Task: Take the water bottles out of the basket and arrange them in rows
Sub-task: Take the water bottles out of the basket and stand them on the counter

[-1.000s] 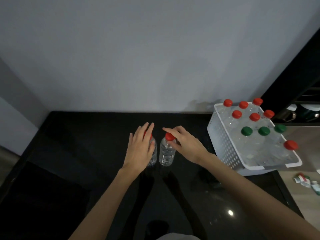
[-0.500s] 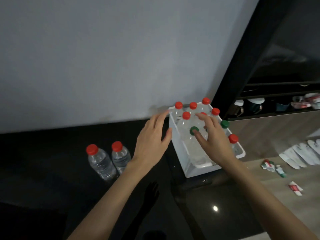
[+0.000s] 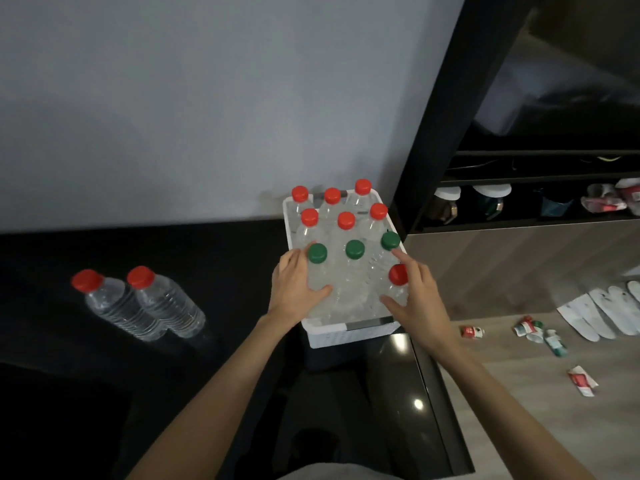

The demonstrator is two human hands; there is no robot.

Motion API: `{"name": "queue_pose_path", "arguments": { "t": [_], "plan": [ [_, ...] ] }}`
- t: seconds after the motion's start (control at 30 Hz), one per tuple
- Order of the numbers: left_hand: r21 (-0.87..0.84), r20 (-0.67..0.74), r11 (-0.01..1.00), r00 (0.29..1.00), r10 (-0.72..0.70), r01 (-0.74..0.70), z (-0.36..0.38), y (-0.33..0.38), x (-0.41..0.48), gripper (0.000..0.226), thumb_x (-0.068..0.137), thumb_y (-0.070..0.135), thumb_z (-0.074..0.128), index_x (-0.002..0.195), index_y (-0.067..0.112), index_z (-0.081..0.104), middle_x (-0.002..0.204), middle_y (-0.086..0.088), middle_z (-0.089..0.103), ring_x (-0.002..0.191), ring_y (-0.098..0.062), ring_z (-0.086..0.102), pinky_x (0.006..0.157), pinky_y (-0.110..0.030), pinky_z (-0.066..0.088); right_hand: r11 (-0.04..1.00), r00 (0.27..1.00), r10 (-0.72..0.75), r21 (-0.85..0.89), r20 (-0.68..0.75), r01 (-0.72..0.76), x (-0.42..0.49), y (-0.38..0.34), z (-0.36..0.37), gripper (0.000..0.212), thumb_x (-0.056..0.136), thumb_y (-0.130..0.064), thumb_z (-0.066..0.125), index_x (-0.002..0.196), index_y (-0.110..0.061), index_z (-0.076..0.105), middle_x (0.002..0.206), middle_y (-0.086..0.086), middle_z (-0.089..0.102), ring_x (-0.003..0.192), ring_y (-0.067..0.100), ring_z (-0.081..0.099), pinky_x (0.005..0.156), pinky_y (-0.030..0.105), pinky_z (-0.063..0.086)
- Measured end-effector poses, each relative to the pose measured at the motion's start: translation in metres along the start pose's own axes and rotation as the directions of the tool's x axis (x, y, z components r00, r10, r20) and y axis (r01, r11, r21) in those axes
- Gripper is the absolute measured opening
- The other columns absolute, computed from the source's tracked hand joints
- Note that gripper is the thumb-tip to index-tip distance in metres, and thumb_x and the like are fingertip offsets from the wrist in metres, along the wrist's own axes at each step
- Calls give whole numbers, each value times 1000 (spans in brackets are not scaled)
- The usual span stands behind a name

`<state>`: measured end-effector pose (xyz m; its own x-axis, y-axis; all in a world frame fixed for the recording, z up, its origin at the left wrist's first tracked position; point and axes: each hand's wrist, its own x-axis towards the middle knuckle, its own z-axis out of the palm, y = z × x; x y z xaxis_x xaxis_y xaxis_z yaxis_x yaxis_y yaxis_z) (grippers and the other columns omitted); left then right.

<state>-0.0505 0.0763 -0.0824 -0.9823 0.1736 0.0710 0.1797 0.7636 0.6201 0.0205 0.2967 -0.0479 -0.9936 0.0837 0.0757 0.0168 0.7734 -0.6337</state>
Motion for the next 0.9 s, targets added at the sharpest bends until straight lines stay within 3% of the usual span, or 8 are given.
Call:
{"name": "queue_pose_path", "arguments": {
  "t": [0.1, 0.23, 0.4, 0.53, 0.73, 0.9],
  "plan": [
    [115, 47, 993, 998, -29, 23, 0, 2, 5, 92, 65, 46, 81, 140, 15, 35, 138, -2, 45, 137, -19, 23, 115, -48, 23, 991, 995, -69, -112, 69, 76, 3, 7, 3, 88, 79, -26, 78, 147, -36, 22, 137, 4, 46, 120, 24, 52, 90, 39, 51],
    [203, 76, 978, 995, -65, 48, 0, 6, 9, 101, 62, 45, 84, 143, 18, 30, 139, -2, 45, 139, -20, 19, 116, -52, 19, 985, 988, -83, -140, 127, 100, 12, 3, 0, 88, 74, -30, 82, 142, -30, 26, 139, 3, 49, 112, 25, 60, 86, 38, 52],
    [190, 20, 981, 999, -28, 24, 0, 6, 10, 93, 62, 47, 83, 138, 20, 37, 127, 0, 55, 133, -19, 27, 113, -41, 23, 999, 983, -47, -4, 176, 49, 20, -2, 6, 85, 68, -25, 86, 132, -23, 30, 122, -1, 58, 103, 23, 65, 80, 31, 51],
    [155, -2, 988, 1000, -8, 8, 1, 4, 8, 88, 59, 46, 83, 132, 21, 42, 118, 0, 58, 125, -19, 34, 109, -36, 24, 1000, 988, 24, 14, 151, -26, 15, -2, 8, 81, 74, -24, 82, 136, -21, 29, 120, 0, 62, 108, 25, 62, 84, 27, 45],
    [162, -39, 987, 999, 17, -10, -3, 8, 6, 74, 60, 43, 83, 123, 19, 52, 110, -2, 61, 113, -21, 47, 107, -36, 33, 996, 991, 69, 41, 113, -74, 12, -3, 9, 68, 79, -23, 78, 130, -17, 34, 114, 0, 63, 105, 27, 62, 78, 23, 41],
    [155, -77, 987, 996, 48, -36, -6, 10, 2, 67, 62, 42, 83, 119, 19, 56, 105, -3, 64, 104, -22, 54, 98, -35, 42, 989, 996, 59, 130, 70, -68, 8, -13, 1, 64, 80, -23, 77, 129, -22, 35, 102, -15, 55, 101, 14, 61, 75, 16, 41]
  ]
}}
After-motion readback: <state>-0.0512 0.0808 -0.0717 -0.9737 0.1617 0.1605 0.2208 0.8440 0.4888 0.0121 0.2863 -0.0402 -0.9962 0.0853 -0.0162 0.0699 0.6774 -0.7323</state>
